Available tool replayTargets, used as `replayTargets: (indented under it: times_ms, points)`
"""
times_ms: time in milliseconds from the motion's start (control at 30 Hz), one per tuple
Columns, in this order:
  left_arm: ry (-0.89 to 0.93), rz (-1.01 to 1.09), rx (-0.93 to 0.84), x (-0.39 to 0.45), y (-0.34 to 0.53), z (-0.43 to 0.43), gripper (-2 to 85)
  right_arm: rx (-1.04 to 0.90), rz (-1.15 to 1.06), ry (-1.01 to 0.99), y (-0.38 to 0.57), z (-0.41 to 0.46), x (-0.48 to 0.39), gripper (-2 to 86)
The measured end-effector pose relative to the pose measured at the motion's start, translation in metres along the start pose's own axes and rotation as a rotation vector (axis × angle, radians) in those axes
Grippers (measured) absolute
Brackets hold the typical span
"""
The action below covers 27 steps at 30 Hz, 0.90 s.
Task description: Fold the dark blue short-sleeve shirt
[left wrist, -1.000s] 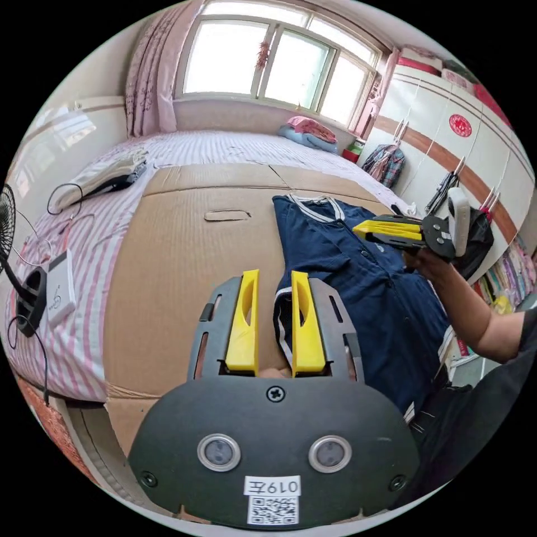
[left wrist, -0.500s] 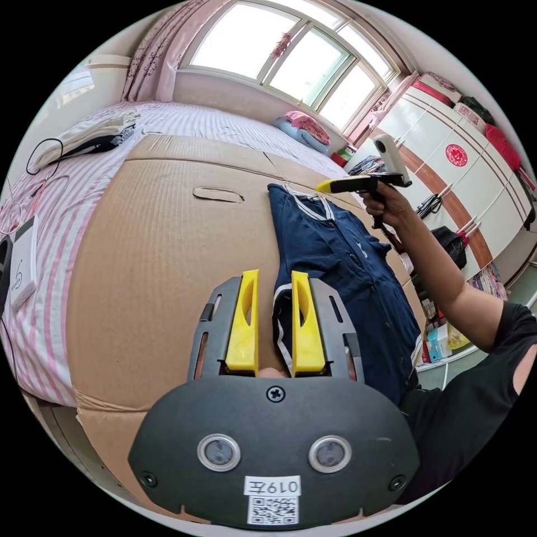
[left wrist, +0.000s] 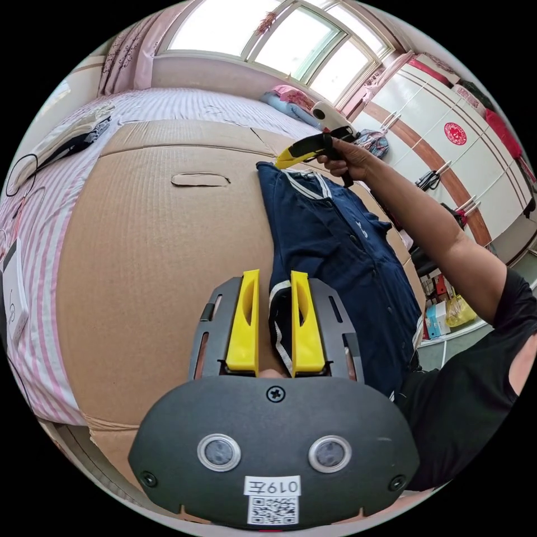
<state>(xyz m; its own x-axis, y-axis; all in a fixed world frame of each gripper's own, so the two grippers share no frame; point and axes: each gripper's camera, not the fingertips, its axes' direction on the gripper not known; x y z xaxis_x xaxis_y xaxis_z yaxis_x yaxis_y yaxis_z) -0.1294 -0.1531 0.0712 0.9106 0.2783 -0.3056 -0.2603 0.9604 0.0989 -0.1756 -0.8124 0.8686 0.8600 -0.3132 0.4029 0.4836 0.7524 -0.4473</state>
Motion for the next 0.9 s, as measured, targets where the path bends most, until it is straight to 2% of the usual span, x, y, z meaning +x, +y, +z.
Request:
replayTargets:
  times_ms: [233, 400, 533, 667, 900]
  points:
    - [0.018, -0.019, -0.026, -0.004, -0.010, 0.003, 3.9, -0.069, 0.002, -0.005, -0.027, 0.001, 0.018, 7.2]
    - [-0.016, -0.007, -0.025, 0.005, -0.012, 0.003, 1.8, 0.086, -0.041, -0.045, -0.031, -0.020, 0.026, 0.8]
    - [-0.087, 0.011, -0.028, 0.017, -0.014, 0.004, 1.3, 0.087, -0.051, 0.033, -0.035, -0.013, 0.024, -0.1]
    - [-0.120, 0.006, -0.040, 0.023, -0.018, 0.007, 1.1, 0.090, -0.020, 0.021, -0.039, -0.004, 0.029, 0.9]
    - [-0.080, -0.032, -0.039, 0.022, -0.022, 0.006, 0.8, 0.113, 0.010, -0.083, -0.025, -0.009, 0.028, 8.4]
